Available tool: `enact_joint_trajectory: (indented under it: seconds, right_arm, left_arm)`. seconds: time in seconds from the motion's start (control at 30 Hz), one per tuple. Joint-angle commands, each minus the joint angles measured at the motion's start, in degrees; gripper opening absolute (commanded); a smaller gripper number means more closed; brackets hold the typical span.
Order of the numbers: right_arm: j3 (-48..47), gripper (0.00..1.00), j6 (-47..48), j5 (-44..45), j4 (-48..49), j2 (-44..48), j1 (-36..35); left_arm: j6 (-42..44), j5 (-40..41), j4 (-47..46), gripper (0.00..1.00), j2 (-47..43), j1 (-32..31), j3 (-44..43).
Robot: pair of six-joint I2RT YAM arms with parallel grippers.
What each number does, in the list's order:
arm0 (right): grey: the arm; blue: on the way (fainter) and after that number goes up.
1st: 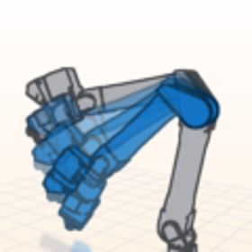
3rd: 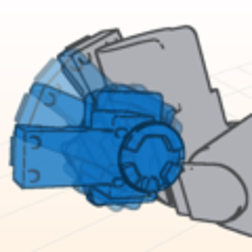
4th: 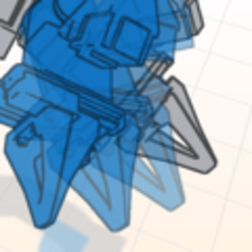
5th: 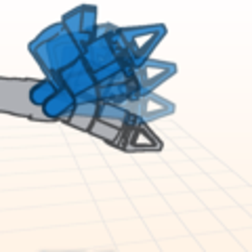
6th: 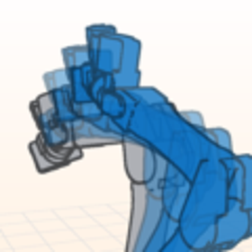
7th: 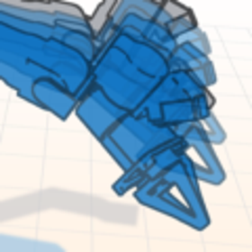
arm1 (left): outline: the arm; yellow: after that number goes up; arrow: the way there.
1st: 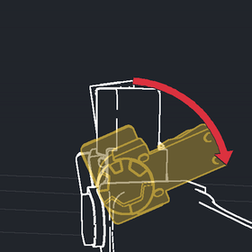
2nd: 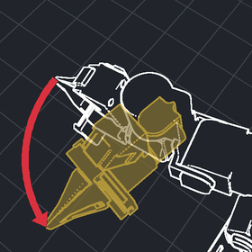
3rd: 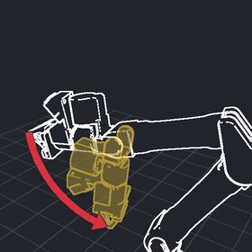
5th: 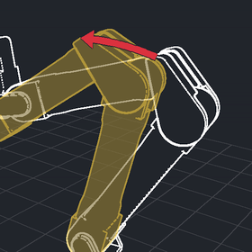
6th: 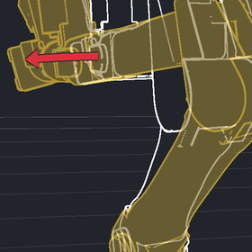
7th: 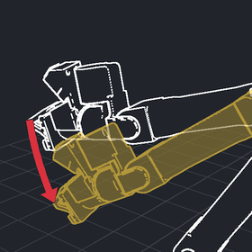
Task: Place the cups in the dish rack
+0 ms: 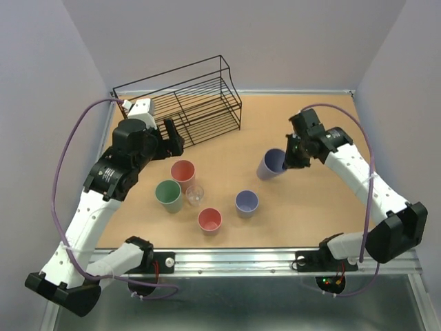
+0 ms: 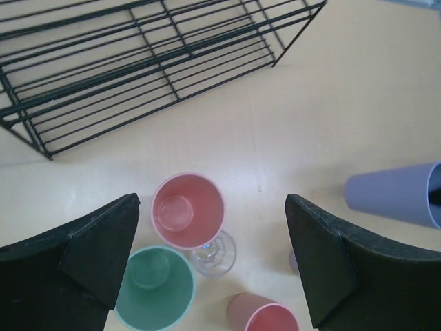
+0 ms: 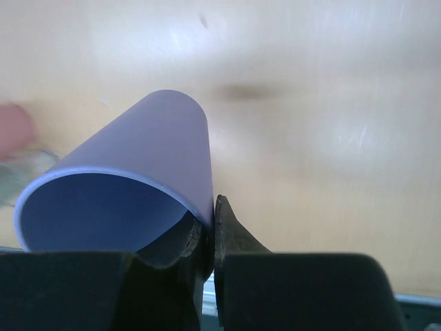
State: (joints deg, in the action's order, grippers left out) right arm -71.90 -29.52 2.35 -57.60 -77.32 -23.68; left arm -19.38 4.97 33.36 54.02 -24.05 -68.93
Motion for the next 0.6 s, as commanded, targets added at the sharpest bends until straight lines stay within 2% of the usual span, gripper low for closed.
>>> enact_joint_trajectory:
  seconds: [0.0,0.07,0.13,0.23,0.3,0.33,0.37,0.4,0.43,0.53,0.57]
  right_arm:
    - [-15.2,0.00,1.3,5.6,-2.4,0.1,0.0]
    - [-23.0,0.00,-1.2,2.7,-2.3,-1.3,0.0]
    - [-27.0,0.00,-2.9,-5.3,0.5,-2.9,0.1]
    - [-30.2,0.00,-10.7,-15.8,10.0,-2.4,0.1]
    - [-26.7,0.00,-15.0,-20.3,21.9,-0.9,0.2]
    - [-25.1,0.00,-17.7,-25.2,26.2,-0.4,0.2]
    - [-23.6,0.00,-23.2,-27.8,35.3,0.5,0.2]
    - [-19.5,0.00,-26.3,-30.5,40.4,0.9,0.2]
    - [-17.4,0.00,-33.0,-35.3,51.1,1.8,0.3]
    - [-7.9,0.00,-45.3,-40.0,68.0,3.0,0.2]
    - [-5.9,0.00,-48.3,-40.7,78.4,3.1,0.2]
  left_arm:
    - [0.0,-6.4,-3.9,0.99,4.0,-0.4,-9.5]
    - [-0.4,-9.5,-5.1,0.99,5.8,-0.4,-13.1]
    - [-1.7,-13.5,-6.2,0.99,8.4,-0.4,-18.2]
    - [-3.8,-21.0,-10.1,0.99,10.7,-0.4,-22.1]
    - [-4.8,-26.2,-15.8,0.99,11.0,-0.4,-21.1]
    - [-5.5,-31.0,-18.0,0.99,11.0,-0.4,-20.2]
    - [-7.9,-33.3,-23.2,0.99,10.8,-0.3,-19.1]
    - [-10.0,-35.6,-26.4,0.99,10.2,-0.4,-17.7]
    - [-14.2,-39.1,-32.9,0.99,9.9,-0.4,-14.9]
    - [-20.3,-42.3,-42.5,0.99,8.6,-0.3,-8.8]
    - [-22.1,-42.5,-47.4,0.99,8.6,-0.4,-7.4]
